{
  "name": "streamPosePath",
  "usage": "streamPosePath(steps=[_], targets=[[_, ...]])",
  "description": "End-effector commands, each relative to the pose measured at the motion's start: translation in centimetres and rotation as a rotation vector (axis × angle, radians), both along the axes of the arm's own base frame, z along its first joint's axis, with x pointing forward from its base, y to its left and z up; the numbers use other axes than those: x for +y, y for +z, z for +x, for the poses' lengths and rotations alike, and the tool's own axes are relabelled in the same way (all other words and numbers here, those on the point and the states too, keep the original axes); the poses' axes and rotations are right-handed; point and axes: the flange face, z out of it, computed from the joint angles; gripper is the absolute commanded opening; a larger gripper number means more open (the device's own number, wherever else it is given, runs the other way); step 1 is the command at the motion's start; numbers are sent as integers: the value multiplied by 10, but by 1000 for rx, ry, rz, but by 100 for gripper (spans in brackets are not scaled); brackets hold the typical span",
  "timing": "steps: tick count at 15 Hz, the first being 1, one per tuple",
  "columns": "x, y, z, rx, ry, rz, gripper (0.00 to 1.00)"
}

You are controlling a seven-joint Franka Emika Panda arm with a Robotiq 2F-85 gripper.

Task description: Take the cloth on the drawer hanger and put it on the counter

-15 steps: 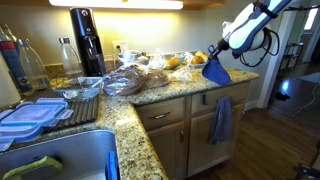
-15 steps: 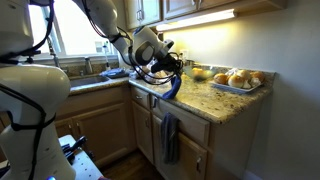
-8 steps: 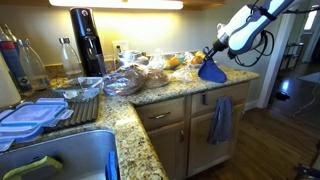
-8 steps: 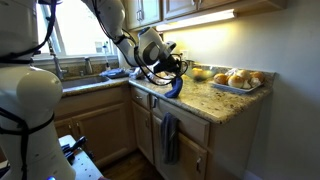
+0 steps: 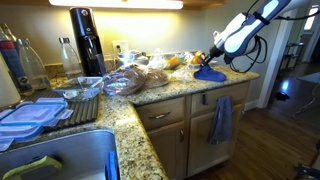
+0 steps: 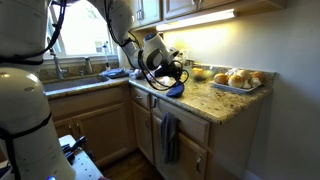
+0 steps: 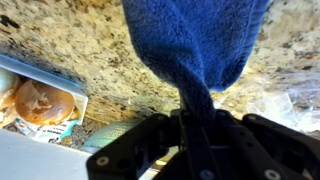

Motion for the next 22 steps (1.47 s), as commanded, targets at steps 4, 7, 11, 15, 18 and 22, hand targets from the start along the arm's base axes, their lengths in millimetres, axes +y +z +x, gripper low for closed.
streamPosePath(steps=[4, 7, 11, 15, 18, 22], targets=[[-25, -8, 3, 50, -10, -15, 55], [-22, -1, -3, 49, 4, -43, 76], [-12, 11, -11, 51, 37, -69, 98], [-4, 29, -19, 54, 60, -90, 100], [1, 40, -26, 81, 56, -85, 100], [9, 52, -36, 106, 52, -79, 100]])
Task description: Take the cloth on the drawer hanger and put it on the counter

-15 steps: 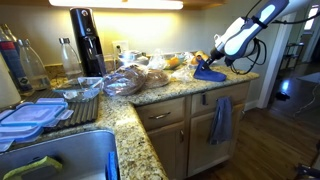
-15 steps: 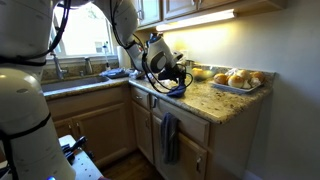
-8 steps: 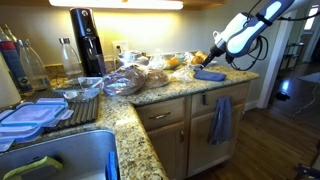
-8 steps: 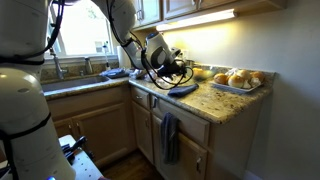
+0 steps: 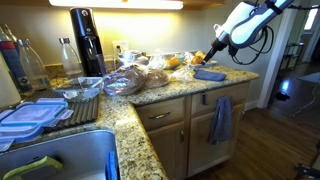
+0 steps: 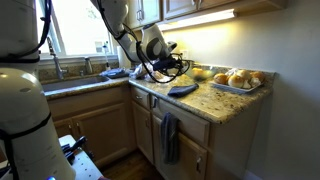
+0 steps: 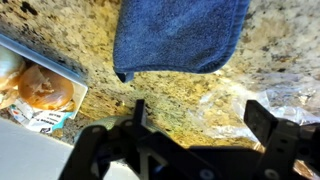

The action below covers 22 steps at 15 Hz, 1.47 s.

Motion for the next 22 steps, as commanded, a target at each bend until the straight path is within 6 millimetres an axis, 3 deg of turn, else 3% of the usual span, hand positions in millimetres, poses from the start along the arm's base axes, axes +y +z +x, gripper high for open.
streamPosePath(steps=[1, 9, 15, 16, 22], targets=[[6, 16, -26, 35, -18, -2, 100], [24, 53, -65, -83, 16, -58, 100], [37, 65, -96, -131, 27, -105, 100], [38, 62, -73, -109, 31, -111, 100], [39, 62, -83, -112, 27, -113, 100]])
